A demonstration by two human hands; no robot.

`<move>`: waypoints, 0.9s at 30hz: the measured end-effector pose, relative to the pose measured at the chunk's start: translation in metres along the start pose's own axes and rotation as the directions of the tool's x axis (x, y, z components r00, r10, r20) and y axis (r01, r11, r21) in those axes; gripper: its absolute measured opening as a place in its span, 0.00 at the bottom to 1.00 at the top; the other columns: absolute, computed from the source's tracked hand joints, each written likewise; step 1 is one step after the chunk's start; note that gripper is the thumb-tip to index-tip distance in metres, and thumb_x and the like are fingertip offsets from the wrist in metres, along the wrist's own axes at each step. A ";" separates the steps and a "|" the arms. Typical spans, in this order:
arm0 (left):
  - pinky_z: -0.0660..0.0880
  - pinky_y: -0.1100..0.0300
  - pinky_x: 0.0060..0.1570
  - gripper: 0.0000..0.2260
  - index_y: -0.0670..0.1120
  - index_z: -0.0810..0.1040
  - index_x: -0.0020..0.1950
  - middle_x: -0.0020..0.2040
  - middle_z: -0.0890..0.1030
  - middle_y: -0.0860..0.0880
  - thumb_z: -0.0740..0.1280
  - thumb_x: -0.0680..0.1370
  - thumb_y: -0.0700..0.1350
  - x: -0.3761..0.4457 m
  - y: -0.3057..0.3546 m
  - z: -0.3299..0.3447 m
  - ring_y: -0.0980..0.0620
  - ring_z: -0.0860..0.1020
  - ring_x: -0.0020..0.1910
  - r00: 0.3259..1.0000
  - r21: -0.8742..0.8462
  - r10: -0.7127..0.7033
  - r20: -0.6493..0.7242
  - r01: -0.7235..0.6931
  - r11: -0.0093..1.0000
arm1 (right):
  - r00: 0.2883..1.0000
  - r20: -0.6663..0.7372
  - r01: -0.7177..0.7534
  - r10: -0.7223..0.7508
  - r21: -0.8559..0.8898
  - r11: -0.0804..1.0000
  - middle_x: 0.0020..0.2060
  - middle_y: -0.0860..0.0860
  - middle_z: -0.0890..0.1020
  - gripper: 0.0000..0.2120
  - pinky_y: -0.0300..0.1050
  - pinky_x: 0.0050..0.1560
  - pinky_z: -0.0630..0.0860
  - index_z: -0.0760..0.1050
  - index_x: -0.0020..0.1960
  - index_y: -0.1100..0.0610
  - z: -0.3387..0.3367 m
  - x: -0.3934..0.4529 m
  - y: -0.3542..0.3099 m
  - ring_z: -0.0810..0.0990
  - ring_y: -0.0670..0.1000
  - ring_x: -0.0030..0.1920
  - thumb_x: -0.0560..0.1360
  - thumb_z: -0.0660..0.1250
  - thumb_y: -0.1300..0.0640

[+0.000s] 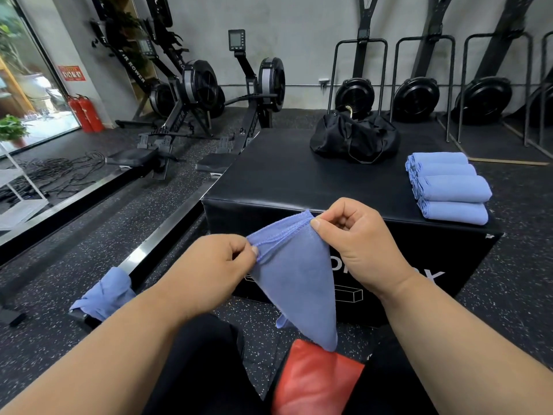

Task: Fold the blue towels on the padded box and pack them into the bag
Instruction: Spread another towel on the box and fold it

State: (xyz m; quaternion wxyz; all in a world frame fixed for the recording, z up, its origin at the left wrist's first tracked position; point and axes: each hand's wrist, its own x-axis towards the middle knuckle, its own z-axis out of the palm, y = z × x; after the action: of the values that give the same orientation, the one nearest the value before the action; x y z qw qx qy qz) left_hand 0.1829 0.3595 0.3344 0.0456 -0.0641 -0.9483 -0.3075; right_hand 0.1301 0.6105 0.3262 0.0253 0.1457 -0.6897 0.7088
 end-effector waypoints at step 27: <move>0.64 0.61 0.30 0.17 0.47 0.68 0.37 0.30 0.69 0.55 0.72 0.77 0.52 -0.002 0.017 -0.034 0.57 0.66 0.31 0.973 -0.310 0.182 -0.144 -0.219 0.925 | 0.954 0.279 -0.227 0.111 0.427 0.875 0.42 0.59 0.80 0.12 0.49 0.43 0.71 0.78 0.40 0.54 0.007 0.004 0.010 0.74 0.56 0.43 0.69 0.81 0.61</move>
State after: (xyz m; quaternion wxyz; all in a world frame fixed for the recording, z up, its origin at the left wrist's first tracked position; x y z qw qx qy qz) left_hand 0.1890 0.3532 0.3713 0.1188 -0.1501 -0.8693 -0.4558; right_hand 0.1255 0.6023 0.3172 -0.1574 0.1728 -0.5128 0.8261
